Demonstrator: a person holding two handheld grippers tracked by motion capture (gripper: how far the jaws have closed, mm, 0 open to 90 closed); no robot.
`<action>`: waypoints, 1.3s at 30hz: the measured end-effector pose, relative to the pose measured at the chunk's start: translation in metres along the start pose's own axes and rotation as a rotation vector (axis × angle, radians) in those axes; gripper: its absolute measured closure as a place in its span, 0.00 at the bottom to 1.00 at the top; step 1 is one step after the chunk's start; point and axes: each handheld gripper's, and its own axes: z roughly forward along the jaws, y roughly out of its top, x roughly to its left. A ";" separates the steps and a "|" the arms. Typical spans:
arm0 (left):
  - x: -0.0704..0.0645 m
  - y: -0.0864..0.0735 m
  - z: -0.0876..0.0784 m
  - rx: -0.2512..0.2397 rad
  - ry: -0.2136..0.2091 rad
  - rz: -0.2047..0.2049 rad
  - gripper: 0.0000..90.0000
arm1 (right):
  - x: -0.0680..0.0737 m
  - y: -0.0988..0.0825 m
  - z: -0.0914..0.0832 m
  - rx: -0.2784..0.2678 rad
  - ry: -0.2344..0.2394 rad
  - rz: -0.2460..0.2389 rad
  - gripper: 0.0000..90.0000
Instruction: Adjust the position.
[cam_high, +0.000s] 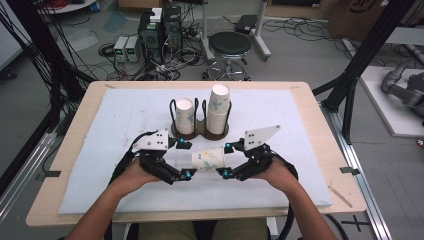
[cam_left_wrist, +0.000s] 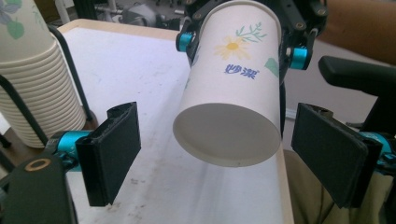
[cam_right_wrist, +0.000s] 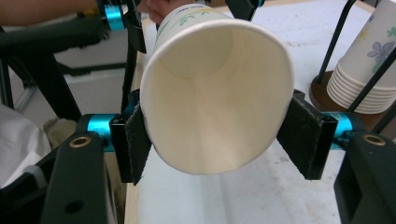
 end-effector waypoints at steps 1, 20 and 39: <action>0.000 0.001 0.000 0.012 -0.002 0.011 0.18 | 0.000 0.003 0.000 0.012 -0.005 -0.004 0.37; 0.000 0.006 0.006 0.160 0.014 0.055 0.18 | 0.001 0.040 0.004 0.242 -0.052 -0.090 0.36; -0.002 0.011 0.020 0.275 0.008 0.100 0.18 | 0.004 0.048 0.021 0.411 -0.063 -0.140 0.36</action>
